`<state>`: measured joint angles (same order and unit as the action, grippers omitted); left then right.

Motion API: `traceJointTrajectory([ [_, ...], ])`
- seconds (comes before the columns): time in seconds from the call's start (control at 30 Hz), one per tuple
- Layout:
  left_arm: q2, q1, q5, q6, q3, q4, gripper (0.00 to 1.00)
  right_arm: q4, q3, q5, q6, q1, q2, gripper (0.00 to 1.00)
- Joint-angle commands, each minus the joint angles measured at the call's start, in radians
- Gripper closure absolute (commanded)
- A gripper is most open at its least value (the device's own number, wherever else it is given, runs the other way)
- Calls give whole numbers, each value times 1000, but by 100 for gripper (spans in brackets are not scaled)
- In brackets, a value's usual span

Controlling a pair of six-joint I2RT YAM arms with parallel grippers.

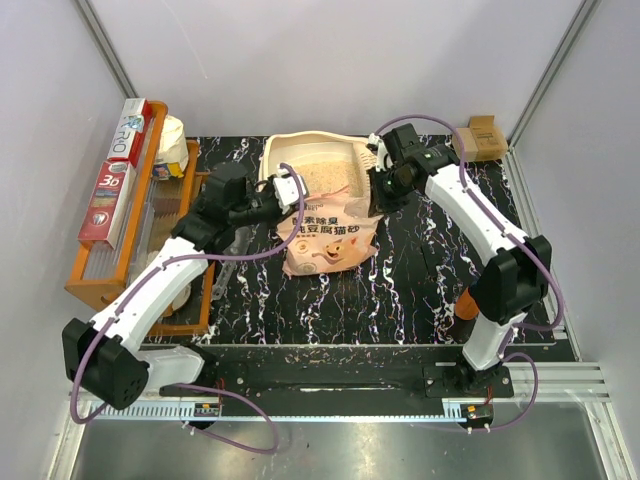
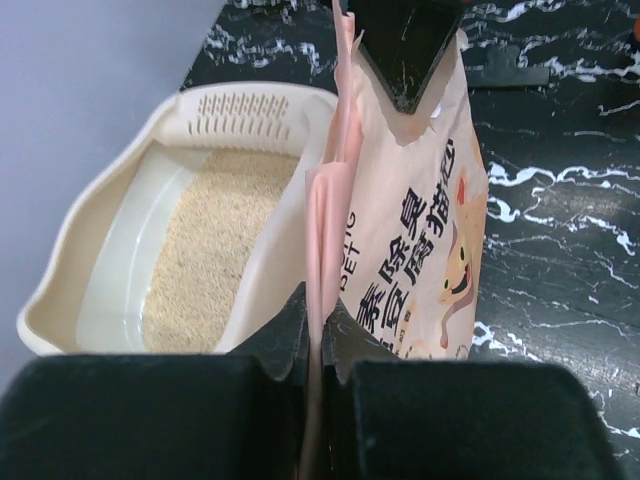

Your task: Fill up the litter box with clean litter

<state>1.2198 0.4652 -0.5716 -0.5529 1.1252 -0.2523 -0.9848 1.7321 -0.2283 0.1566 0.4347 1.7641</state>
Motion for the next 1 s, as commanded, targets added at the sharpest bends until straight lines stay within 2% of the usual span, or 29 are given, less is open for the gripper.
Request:
traceJointTrajectory([
  [0.0,-20,-20,78,2,-7,150,92,32,-12,1,31,-4,11,78],
  [0.03,-28,-20,87,17,-11,148,84,34,-9,-6,32,-5,12,72],
  [0.07,-34,-20,96,37,-13,143,67,38,-5,-12,34,-4,11,64],
  [0.17,-71,-20,140,123,-4,95,38,37,32,0,21,-5,-3,55],
  [0.23,-118,-22,188,195,-1,55,32,37,67,12,-2,-8,-14,52],
  [0.37,-210,-45,414,321,-34,-130,13,12,130,50,-63,-27,-63,44],
  [0.57,-234,-115,562,364,-120,-355,6,41,118,75,-115,-54,-159,35],
  [0.67,-183,-137,607,378,-165,-340,4,84,83,96,-140,-70,-199,31],
  [0.77,-74,-149,644,361,-145,-325,4,100,81,83,-195,-73,-222,29],
  [0.97,272,-233,647,415,22,-389,6,60,96,-15,-305,-73,-267,26],
])
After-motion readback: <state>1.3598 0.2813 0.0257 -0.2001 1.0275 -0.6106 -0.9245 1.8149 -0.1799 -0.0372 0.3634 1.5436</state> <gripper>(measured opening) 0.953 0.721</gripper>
